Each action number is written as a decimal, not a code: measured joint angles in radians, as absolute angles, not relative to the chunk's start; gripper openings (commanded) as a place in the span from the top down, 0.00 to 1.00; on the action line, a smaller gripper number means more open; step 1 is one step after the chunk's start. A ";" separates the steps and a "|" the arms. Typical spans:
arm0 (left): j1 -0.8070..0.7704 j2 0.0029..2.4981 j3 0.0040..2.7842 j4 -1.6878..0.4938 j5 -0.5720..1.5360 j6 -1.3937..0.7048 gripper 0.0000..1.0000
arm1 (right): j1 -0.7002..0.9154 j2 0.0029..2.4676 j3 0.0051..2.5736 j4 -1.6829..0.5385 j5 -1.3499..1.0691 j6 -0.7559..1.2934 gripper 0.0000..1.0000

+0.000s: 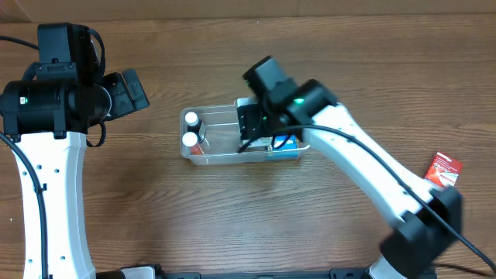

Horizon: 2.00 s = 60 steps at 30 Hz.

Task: Pack container
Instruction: 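Carry white box with right gripper into container center and release, then move right gripper right and down over the red Panadol box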

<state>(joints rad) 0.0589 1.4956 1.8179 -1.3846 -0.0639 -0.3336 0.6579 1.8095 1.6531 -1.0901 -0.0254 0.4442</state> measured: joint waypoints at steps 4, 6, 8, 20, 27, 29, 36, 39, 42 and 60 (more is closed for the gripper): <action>0.059 1.496 1.818 -1.385 -0.064 -0.333 0.00 | 0.669 1.899 1.653 -1.062 -0.022 0.471 0.26; 0.059 1.496 1.818 -1.385 -0.064 -0.334 0.00 | 0.669 1.925 1.653 -1.048 -0.020 0.476 0.26; 0.059 1.496 1.818 -1.385 -0.064 -0.333 0.00 | 0.669 1.948 1.653 -1.042 -0.020 0.479 0.26; 0.059 1.496 1.818 -1.385 -0.064 -0.333 0.00 | 0.669 2.024 1.653 -1.040 -0.049 0.487 0.07; 0.059 1.496 1.818 -1.385 -0.064 -0.333 0.00 | 0.673 2.025 1.653 -1.040 -0.056 0.490 0.00; 0.059 1.496 1.818 -1.385 -0.064 -0.333 0.00 | 0.675 2.025 1.653 -1.041 -0.056 0.490 0.00; 0.059 1.496 1.818 -1.385 -0.064 -0.333 0.00 | 0.675 2.019 1.682 -1.139 0.004 0.490 0.00; 0.059 1.496 1.818 -1.385 -0.064 -0.333 0.00 | 0.672 1.981 1.747 -1.203 0.078 0.490 0.00; 0.059 1.496 1.818 -1.385 -0.064 -0.333 0.00 | 0.648 1.897 1.840 -1.265 0.149 0.490 0.00; 0.059 1.496 1.818 -1.387 -0.064 -0.315 0.00 | -0.368 1.668 1.697 -1.369 0.125 0.507 0.00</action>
<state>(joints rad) 0.0589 1.4956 1.8179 -1.3869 -0.0643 -0.3145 -0.3676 1.6676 1.6974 -1.3693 0.1253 0.5072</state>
